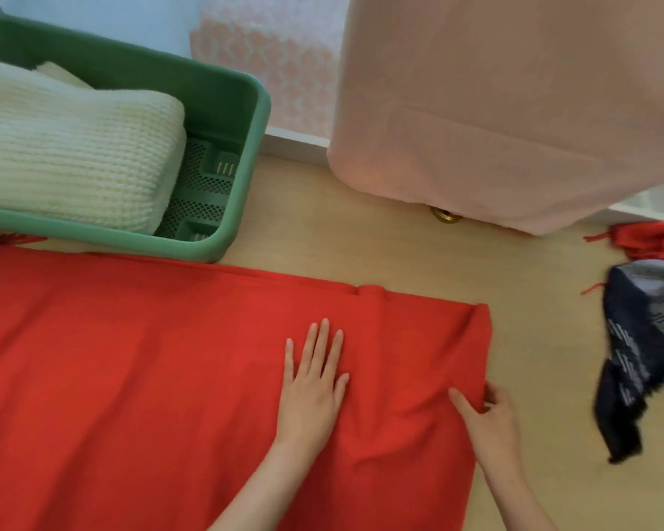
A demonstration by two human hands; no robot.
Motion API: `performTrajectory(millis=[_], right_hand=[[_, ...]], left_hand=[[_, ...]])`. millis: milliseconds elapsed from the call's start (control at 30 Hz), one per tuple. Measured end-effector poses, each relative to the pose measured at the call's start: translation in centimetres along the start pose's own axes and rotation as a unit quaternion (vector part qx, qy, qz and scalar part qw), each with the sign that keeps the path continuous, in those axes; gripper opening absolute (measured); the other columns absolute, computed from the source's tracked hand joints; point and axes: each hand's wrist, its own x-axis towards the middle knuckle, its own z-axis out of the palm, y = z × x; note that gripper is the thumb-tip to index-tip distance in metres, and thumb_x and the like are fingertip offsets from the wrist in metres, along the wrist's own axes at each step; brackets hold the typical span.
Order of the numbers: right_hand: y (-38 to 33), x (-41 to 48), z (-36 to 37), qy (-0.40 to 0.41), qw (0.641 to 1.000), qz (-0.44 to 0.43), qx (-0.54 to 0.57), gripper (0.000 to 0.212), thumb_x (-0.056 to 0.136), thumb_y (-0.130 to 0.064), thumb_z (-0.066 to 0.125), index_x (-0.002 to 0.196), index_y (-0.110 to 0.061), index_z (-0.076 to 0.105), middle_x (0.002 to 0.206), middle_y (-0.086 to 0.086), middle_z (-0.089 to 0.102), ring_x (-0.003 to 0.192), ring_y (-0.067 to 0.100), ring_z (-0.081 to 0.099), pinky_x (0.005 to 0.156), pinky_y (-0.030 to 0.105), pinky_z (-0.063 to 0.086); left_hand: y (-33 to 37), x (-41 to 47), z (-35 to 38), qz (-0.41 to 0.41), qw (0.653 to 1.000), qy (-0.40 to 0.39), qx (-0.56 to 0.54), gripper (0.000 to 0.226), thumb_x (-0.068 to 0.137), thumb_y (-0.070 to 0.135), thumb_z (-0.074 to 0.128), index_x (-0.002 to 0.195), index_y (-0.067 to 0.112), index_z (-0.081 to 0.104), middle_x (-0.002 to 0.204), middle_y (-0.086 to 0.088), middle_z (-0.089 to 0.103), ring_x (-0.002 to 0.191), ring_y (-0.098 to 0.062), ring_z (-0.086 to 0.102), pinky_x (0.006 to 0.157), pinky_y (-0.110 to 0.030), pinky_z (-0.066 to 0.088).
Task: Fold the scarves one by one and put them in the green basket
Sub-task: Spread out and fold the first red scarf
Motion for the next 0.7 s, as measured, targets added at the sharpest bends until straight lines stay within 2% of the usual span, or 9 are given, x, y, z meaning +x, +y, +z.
performTrajectory(millis=[67, 133, 233, 267, 333, 400, 433, 567, 700], right_hand=[[0.1, 0.2, -0.7, -0.012, 0.997, 0.029, 0.074, 0.02, 0.081, -0.009, 0.072, 0.099, -0.012, 0.063, 0.102, 0.017, 0.068, 0.082, 0.023, 0.061, 0.08, 0.036, 0.05], [-0.7, 0.1, -1.2, 0.019, 0.992, 0.004, 0.124, 0.017, 0.082, -0.007, 0.071, 0.095, -0.017, 0.064, 0.094, 0.011, 0.069, 0.075, 0.015, 0.06, 0.072, 0.025, 0.048], [-2.7, -1.0, -0.8, 0.069, 0.984, -0.151, 0.067, 0.026, 0.082, -0.005, 0.069, 0.093, -0.028, 0.064, 0.09, 0.004, 0.063, 0.076, 0.007, 0.057, 0.069, 0.013, 0.044], [-3.0, -1.8, -0.1, 0.048, 0.978, -0.203, 0.027, 0.026, 0.083, -0.007, 0.069, 0.098, -0.029, 0.065, 0.092, 0.001, 0.06, 0.079, 0.008, 0.057, 0.073, 0.017, 0.045], [-2.9, -3.9, 1.9, -0.073, 0.956, -0.273, -0.074, 0.031, 0.084, -0.032, 0.064, 0.115, -0.028, 0.065, 0.107, -0.009, 0.056, 0.089, 0.005, 0.057, 0.082, 0.021, 0.046], [-2.0, -6.2, 3.4, -0.18, 0.919, -0.316, -0.155, 0.051, 0.083, -0.056, 0.046, 0.123, -0.03, 0.062, 0.127, -0.018, 0.047, 0.104, -0.004, 0.05, 0.092, 0.013, 0.04], [-1.5, -6.8, 3.5, -0.182, 0.913, -0.332, -0.155, 0.052, 0.084, -0.059, 0.041, 0.122, -0.032, 0.063, 0.132, -0.021, 0.044, 0.104, -0.006, 0.05, 0.092, 0.012, 0.04], [-0.1, -5.4, 1.6, -0.067, 0.954, -0.292, -0.023, 0.027, 0.089, -0.039, 0.056, 0.116, -0.04, 0.059, 0.115, -0.024, 0.051, 0.082, -0.001, 0.055, 0.079, 0.023, 0.05], [0.6, -2.7, 2.1, -0.03, 0.973, -0.225, -0.042, 0.042, 0.081, -0.039, 0.071, 0.118, -0.025, 0.057, 0.103, -0.014, 0.05, 0.091, 0.006, 0.055, 0.082, 0.026, 0.048]], left_hand=[[0.0, -0.1, 0.3, -0.003, 1.0, 0.0, 0.007, 0.059, 0.096, 0.04, 0.029, 0.151, 0.016, 0.028, 0.16, -0.006, 0.017, 0.148, -0.021, 0.015, 0.116, -0.052, 0.015], [0.0, -0.1, 0.2, -0.003, 1.0, 0.009, 0.004, 0.059, 0.097, 0.039, 0.029, 0.151, 0.017, 0.027, 0.16, -0.005, 0.017, 0.148, -0.02, 0.014, 0.117, -0.052, 0.015], [0.1, -0.1, 0.2, 0.0, 1.0, 0.022, -0.004, 0.056, 0.098, 0.036, 0.028, 0.151, 0.018, 0.028, 0.16, -0.004, 0.018, 0.148, -0.019, 0.014, 0.117, -0.05, 0.015], [0.1, -0.1, 0.1, -0.001, 1.0, 0.025, -0.011, 0.055, 0.098, 0.035, 0.028, 0.151, 0.019, 0.028, 0.16, -0.003, 0.019, 0.148, -0.018, 0.013, 0.117, -0.05, 0.015], [0.0, -0.2, 0.0, -0.005, 0.999, 0.034, -0.042, 0.052, 0.1, 0.032, 0.026, 0.15, 0.02, 0.03, 0.159, 0.0, 0.021, 0.148, -0.015, 0.014, 0.117, -0.047, 0.015], [-0.2, -0.3, -0.2, -0.01, 0.994, 0.052, -0.092, 0.05, 0.101, 0.028, 0.024, 0.15, 0.018, 0.031, 0.158, 0.002, 0.025, 0.147, -0.012, 0.017, 0.118, -0.043, 0.015], [-0.3, -0.3, -0.2, -0.016, 0.991, 0.061, -0.114, 0.05, 0.101, 0.027, 0.022, 0.15, 0.017, 0.031, 0.157, 0.003, 0.027, 0.147, -0.011, 0.018, 0.118, -0.042, 0.015], [-0.1, -0.3, -0.1, -0.026, 0.994, 0.065, -0.085, 0.051, 0.101, 0.028, 0.026, 0.15, 0.018, 0.03, 0.158, 0.003, 0.024, 0.148, -0.012, 0.014, 0.119, -0.042, 0.014], [0.2, -0.3, 0.1, -0.03, 0.997, 0.058, -0.04, 0.053, 0.1, 0.029, 0.028, 0.151, 0.018, 0.027, 0.16, 0.002, 0.02, 0.148, -0.013, 0.01, 0.119, -0.044, 0.014]])
